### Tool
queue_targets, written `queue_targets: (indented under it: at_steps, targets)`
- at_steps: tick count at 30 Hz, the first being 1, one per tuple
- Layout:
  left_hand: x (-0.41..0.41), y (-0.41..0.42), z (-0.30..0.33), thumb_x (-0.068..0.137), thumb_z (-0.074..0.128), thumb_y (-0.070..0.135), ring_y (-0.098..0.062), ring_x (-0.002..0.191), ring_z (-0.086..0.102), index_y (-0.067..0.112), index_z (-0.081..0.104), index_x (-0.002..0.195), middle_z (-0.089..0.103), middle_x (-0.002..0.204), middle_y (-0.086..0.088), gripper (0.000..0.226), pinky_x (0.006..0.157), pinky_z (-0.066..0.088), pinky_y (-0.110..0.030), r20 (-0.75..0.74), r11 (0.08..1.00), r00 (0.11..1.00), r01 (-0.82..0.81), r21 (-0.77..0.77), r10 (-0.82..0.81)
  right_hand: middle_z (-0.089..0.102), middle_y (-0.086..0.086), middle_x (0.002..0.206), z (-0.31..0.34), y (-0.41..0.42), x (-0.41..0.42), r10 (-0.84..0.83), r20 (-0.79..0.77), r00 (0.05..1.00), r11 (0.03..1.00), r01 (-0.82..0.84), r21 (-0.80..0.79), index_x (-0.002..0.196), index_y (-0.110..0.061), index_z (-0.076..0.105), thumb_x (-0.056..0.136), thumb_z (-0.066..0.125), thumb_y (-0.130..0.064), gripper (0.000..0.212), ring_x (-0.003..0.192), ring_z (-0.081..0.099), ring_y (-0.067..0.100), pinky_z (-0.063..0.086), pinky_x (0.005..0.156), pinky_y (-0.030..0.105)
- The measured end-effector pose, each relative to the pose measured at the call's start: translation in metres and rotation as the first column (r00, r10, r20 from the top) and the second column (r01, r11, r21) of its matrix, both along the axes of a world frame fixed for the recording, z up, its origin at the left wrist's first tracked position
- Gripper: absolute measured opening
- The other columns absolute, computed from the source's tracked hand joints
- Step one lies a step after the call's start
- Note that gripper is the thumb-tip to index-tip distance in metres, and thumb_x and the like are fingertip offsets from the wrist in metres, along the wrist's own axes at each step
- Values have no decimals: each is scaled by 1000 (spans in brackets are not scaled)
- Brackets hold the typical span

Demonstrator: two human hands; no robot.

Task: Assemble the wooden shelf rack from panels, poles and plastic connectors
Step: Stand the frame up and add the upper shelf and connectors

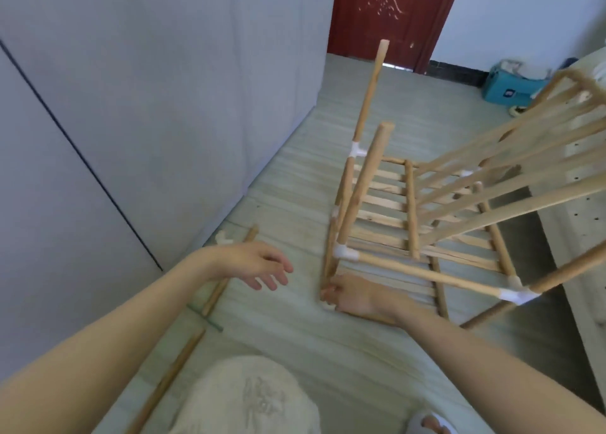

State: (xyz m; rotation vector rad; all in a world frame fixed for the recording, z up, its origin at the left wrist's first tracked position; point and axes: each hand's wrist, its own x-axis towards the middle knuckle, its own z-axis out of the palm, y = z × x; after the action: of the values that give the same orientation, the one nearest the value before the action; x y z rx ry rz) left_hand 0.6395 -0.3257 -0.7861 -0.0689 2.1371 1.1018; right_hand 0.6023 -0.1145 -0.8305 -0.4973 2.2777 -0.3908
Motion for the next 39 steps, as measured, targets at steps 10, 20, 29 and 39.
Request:
queue_targets:
  at_steps: [10, 20, 29, 39]
  targets:
    - [13, -110, -208, 94, 47, 8, -30, 110, 54, -1, 49, 127, 54, 123, -19, 34, 83, 43, -27, -110, 804, 855, -515, -298, 507, 25, 9, 154, -170, -91, -19, -4, 95, 995, 998, -2, 65, 150, -15, 16, 102, 30, -35, 54, 138, 31, 26, 27, 108, 32]
    - [-54, -137, -266, 87, 45, -1, -38, 120, 35, 8, 29, 141, 27, 143, -20, 57, 90, 37, -45, -510, 584, 837, -519, -624, 198, -18, 3, 157, -236, -98, -36, 181, 45, 982, 971, -186, 152, 151, -23, 2, 102, 32, -30, 58, 145, -13, 25, 7, 117, 35]
    - [-75, -153, -280, 91, 46, 3, -37, 96, 47, -1, 43, 123, 35, 126, -22, 32, 78, 41, -42, -377, 652, 871, -487, -582, 315, -22, 1, 156, -237, -97, -36, 186, 69, 980, 970, -194, 148, 151, -23, 2, 101, 34, -30, 59, 143, -18, 22, 9, 116, 35]
    - [-31, -132, -257, 93, 54, 12, -38, 109, 52, -3, 54, 123, 54, 120, -25, 34, 90, 42, -39, -436, 666, 732, -671, -326, 524, 13, 2, 158, -195, -105, -35, -36, 199, 979, 998, 25, 56, 150, -19, 18, 101, 32, -33, 52, 138, 30, 21, 26, 109, 30]
